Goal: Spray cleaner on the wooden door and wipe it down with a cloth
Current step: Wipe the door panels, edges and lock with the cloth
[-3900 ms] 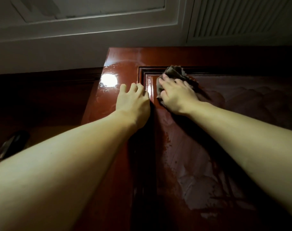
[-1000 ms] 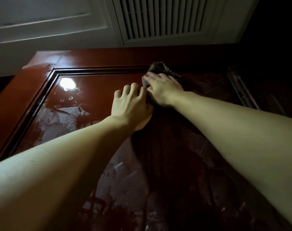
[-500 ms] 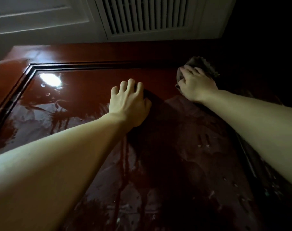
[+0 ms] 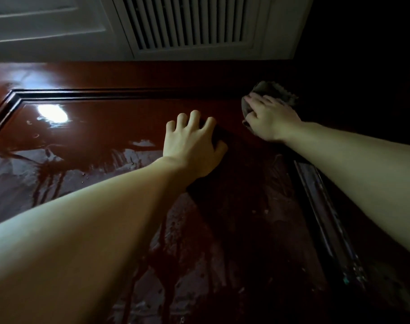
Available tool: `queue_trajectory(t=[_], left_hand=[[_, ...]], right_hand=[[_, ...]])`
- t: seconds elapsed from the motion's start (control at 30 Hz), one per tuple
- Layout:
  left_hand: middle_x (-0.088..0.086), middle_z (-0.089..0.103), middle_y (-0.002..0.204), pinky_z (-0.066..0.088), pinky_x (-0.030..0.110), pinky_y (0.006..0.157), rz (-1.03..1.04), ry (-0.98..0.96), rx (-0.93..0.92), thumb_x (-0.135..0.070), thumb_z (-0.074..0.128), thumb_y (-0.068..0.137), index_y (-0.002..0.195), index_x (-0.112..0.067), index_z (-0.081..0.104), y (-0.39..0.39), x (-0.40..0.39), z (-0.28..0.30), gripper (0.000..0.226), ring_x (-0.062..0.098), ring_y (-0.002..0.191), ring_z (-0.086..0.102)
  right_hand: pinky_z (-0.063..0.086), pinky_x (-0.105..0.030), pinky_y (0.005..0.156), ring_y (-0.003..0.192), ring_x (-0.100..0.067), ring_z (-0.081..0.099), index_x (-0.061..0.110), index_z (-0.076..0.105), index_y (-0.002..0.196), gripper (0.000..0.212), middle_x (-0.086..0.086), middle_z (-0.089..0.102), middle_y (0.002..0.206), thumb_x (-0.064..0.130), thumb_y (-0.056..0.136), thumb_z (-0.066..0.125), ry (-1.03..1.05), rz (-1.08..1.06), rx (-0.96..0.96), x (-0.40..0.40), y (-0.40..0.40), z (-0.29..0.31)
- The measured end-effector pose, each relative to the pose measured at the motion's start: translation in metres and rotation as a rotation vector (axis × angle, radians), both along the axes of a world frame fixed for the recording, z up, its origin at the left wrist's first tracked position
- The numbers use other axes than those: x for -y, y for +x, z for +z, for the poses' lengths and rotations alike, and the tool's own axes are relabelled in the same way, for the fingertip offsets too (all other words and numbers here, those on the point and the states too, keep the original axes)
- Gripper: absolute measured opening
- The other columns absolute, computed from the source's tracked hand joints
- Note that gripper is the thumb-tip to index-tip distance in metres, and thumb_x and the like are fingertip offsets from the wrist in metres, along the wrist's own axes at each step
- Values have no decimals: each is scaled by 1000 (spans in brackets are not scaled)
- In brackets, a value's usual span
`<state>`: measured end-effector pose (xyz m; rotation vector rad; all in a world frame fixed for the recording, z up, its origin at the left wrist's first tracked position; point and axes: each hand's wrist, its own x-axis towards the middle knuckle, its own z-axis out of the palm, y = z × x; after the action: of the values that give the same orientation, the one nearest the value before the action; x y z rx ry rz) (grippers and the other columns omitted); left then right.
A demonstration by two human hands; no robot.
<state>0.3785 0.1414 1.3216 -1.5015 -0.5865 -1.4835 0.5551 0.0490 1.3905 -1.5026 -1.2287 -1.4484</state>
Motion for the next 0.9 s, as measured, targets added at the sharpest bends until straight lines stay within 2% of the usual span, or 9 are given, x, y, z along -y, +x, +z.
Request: queue_trajectory(t=[0.17, 0.27, 0.37, 0.43, 0.5, 0.6, 0.67, 0.8, 0.9], left_hand=[[12, 39, 138, 31, 49, 100, 18, -14, -7, -59, 38, 88, 135, -19, 40, 3, 3, 5, 63, 37, 126, 37], [12, 40, 137, 30, 49, 100, -20, -14, 21, -58, 39, 89, 134, -18, 41, 8, 3, 0, 60, 36, 125, 36], [12, 39, 137, 29, 49, 101, -35, -34, 25, -58, 38, 89, 132, -19, 41, 9, 4, 0, 58, 35, 126, 35], [11, 38, 137, 29, 49, 101, -32, -35, 17, -58, 38, 88, 130, -19, 42, 8, 5, 1, 57, 35, 126, 35], [10, 38, 138, 28, 49, 102, -22, -30, 10, -58, 38, 88, 130, -19, 42, 7, 6, 1, 58, 34, 127, 35], [10, 39, 137, 29, 48, 102, 10, -12, -3, -60, 36, 88, 132, -20, 42, 5, 5, 1, 60, 33, 126, 36], [10, 41, 136, 30, 47, 101, 17, 16, -4, -60, 36, 89, 132, -20, 43, 4, 3, 1, 60, 32, 124, 38], [10, 42, 134, 31, 46, 100, 40, 49, -5, -63, 36, 87, 131, -20, 43, 0, 4, 4, 62, 31, 123, 40], [11, 41, 135, 31, 47, 100, 74, 48, -21, -64, 36, 87, 133, -20, 41, -3, 4, 6, 64, 31, 124, 38]], right_hand=[[8, -37, 119, 149, -21, 14, 17, 19, 154, 55, -3, 16, 162, 33, 102, 25, 60, -43, 22, 7, 9, -5], [18, -43, 116, 145, -26, 22, 11, 31, 149, 54, -7, 30, 157, 34, 101, 29, 127, -89, -4, 9, 8, -28], [31, -47, 108, 132, -33, 39, 5, 49, 133, 48, -14, 51, 139, 36, 97, 36, 187, -169, 48, 11, 5, -57], [36, -47, 106, 128, -33, 43, 5, 51, 129, 48, -15, 55, 132, 37, 95, 38, 187, -206, 81, 12, 6, -70], [33, -46, 109, 132, -31, 40, 6, 47, 135, 51, -14, 51, 138, 38, 95, 40, 164, -176, 81, 13, 8, -69], [16, -43, 119, 147, -22, 17, 12, 27, 151, 58, -6, 25, 159, 37, 99, 34, 80, -47, -1, 12, 9, -46], [8, -40, 119, 149, -18, 6, 17, 18, 154, 58, 0, 11, 163, 37, 100, 29, 29, -34, -41, 14, 9, -23], [4, -40, 119, 150, -17, -2, 22, 10, 156, 58, 5, 0, 164, 39, 102, 22, -64, -86, -101, 20, 11, 9], [6, -40, 120, 150, -18, -1, 18, 12, 155, 58, 2, 2, 164, 39, 102, 21, -32, -104, -99, 16, 13, 12]])
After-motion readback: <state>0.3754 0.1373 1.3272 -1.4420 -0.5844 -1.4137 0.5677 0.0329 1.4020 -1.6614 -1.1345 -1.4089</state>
